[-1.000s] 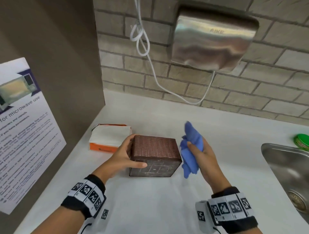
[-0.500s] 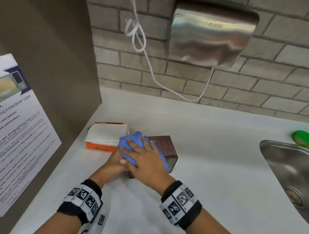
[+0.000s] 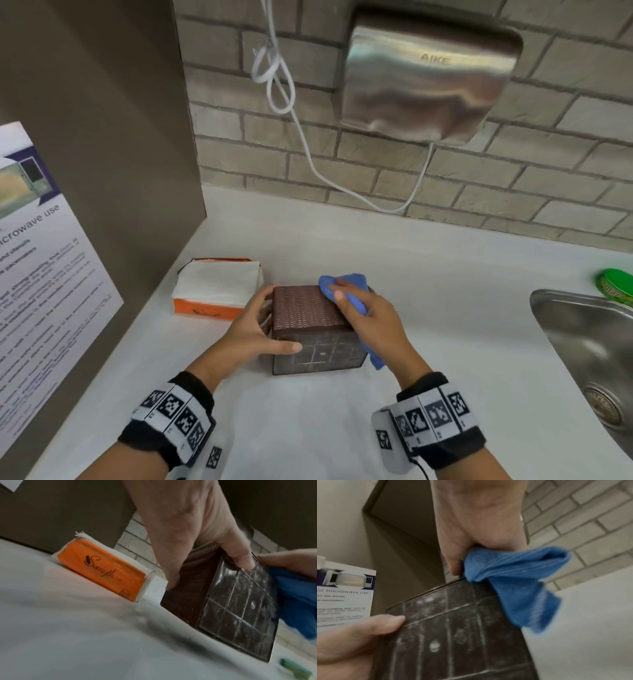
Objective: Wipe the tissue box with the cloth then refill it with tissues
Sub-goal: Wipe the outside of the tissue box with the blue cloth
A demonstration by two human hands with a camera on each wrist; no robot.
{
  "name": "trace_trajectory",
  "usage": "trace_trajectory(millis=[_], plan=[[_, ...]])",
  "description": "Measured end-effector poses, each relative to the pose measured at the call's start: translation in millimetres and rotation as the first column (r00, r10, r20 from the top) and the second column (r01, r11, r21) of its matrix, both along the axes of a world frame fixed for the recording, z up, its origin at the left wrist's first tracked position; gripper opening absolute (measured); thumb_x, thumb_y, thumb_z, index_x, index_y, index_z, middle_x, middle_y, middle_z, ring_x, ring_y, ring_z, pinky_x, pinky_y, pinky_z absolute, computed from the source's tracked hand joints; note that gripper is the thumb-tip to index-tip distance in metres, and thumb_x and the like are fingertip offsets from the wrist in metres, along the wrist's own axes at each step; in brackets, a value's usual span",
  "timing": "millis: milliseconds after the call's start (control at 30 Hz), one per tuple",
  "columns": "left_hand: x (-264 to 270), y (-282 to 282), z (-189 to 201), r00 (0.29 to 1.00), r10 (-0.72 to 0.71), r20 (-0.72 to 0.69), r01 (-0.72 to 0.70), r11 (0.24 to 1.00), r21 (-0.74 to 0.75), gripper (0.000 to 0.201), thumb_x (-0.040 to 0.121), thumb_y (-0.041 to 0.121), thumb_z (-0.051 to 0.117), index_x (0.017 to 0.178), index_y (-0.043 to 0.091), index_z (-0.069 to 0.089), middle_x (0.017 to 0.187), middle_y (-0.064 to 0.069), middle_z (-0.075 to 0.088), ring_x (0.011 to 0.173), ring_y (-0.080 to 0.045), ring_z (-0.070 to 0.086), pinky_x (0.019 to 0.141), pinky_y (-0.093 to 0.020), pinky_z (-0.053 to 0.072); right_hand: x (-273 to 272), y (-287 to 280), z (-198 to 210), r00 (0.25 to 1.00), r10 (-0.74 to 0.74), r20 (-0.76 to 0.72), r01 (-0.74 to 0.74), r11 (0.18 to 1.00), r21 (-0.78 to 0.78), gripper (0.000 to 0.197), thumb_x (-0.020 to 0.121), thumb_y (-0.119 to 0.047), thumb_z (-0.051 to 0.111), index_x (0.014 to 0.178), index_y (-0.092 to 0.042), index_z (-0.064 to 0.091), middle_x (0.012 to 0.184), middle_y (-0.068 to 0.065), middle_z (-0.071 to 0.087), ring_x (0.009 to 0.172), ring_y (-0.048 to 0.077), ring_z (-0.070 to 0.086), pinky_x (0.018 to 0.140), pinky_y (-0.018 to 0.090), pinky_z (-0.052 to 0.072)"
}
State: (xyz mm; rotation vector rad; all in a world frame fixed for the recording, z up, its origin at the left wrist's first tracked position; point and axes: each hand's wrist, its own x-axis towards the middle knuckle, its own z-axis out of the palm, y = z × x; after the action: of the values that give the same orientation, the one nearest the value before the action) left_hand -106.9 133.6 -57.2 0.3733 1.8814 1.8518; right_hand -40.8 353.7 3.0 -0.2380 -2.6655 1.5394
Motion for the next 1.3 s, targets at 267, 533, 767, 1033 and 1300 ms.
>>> trace_trajectory(millis=[267,533,767,1033,1300], plan=[[-6,-30,29,0.999,-0.002,0.048,-0.003,0.993,0.116,0.115,0.032,0.033,0.101,0.135,0.034,0.050,0.122,-0.001,0.070,0.111,-0.022,0.068,0.096,-0.039,0.054,19,11,15,0.997,0.005,-0.071,-0.035,0.904,-0.426,0.039,0.094,-0.042,0.044,0.126,-0.028,0.060,0.122,-0.002,0.068,0.114,0.017,0.064,0.098,0.038,0.049],[-4,-18,34,0.983,0.082,0.161,-0.110,0.979,0.172,0.080,0.052,0.063,0.085,0.119,0.023,0.068,0.113,-0.006,0.074,0.100,-0.019,0.070,0.075,-0.029,0.055,27,4,-9,0.998,0.052,0.021,-0.028,0.786,-0.617,0.051,0.094,-0.061,0.031,0.134,-0.035,0.049,0.124,0.006,0.066,0.112,0.025,0.064,0.094,0.042,0.051],[-6,-23,12,0.953,-0.294,0.070,0.298,0.953,-0.054,0.139,0.049,0.039,0.096,0.150,0.053,0.002,0.161,0.014,0.018,0.146,-0.016,0.029,0.115,-0.043,0.037,9,12,-36,0.937,-0.110,0.331,0.324,0.624,-0.711,0.042,0.096,-0.042,0.046,0.118,-0.008,0.059,0.101,0.011,0.069,0.088,0.027,0.067,0.073,0.039,0.055],[-10,-15,8,0.944,-0.330,0.019,0.308,0.855,-0.418,0.155,0.055,0.029,0.095,0.146,0.043,-0.029,0.163,0.015,-0.007,0.150,-0.010,0.008,0.122,-0.031,0.018,-8,11,-48,0.889,-0.255,0.381,0.448,0.660,-0.603,0.038,0.097,-0.044,0.044,0.106,-0.015,0.067,0.118,0.020,0.065,0.111,0.034,0.061,0.103,0.052,0.043],[-16,-10,-15,0.943,-0.285,-0.169,0.199,0.895,-0.400,0.149,0.056,0.045,0.092,0.142,0.052,-0.030,0.161,0.017,-0.002,0.150,-0.008,0.009,0.121,-0.043,0.024,-10,4,-63,0.871,-0.382,0.310,0.492,0.687,-0.535,0.035,0.094,-0.035,0.053,0.109,-0.006,0.064,0.098,0.016,0.070,0.099,0.035,0.067,0.076,0.042,0.057]])
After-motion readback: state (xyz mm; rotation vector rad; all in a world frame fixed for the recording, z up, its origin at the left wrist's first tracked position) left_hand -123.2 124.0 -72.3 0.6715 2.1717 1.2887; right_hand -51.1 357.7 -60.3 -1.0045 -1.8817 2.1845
